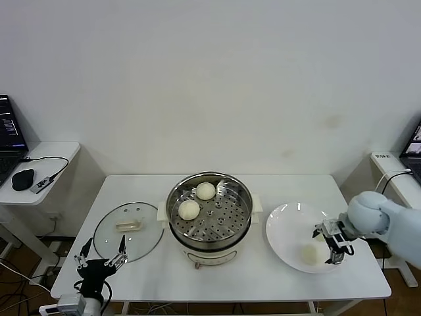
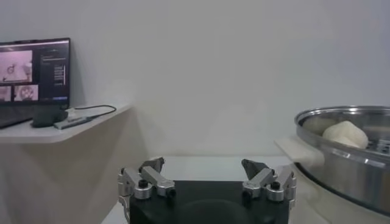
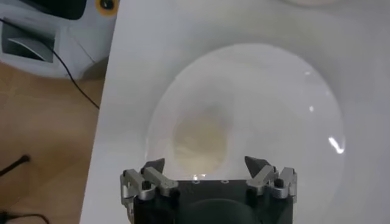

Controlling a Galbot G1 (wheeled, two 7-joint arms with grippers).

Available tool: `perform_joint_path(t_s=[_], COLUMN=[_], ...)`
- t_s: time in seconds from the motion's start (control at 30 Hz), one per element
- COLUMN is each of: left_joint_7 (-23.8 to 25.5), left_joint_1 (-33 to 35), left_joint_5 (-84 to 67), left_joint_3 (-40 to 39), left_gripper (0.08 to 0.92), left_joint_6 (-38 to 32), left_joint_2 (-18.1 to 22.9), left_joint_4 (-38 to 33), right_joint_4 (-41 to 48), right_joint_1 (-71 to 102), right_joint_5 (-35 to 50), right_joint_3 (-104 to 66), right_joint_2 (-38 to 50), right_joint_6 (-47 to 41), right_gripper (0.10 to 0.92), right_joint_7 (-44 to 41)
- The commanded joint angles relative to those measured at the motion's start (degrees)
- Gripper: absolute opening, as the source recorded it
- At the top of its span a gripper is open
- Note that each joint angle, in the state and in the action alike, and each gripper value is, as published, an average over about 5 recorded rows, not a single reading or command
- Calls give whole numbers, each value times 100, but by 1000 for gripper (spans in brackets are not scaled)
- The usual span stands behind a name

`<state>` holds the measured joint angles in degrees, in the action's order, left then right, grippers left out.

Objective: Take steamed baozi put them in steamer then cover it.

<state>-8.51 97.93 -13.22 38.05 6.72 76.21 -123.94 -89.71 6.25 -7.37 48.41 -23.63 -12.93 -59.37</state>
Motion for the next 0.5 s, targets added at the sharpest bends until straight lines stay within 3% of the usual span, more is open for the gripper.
perform_joint_path(t_s=[0.03, 0.5], left_joint_7=[2, -1], left_joint_1=[-7, -25], left_joint_5=[4, 11], left_joint_3=[11, 19], left_gripper=[823, 823], left_joint_6=[-6, -8], left_joint_2=[1, -22], left_joint_4=[19, 17], right_joint_4=[344, 496], right_joint_1=[637, 637], right_joint_5=[-207, -152], right_joint_3=[-437, -458], right_joint_2=[-197, -410], right_joint_6=[14, -84], right_gripper=[823, 757], right_joint_7=[76, 187])
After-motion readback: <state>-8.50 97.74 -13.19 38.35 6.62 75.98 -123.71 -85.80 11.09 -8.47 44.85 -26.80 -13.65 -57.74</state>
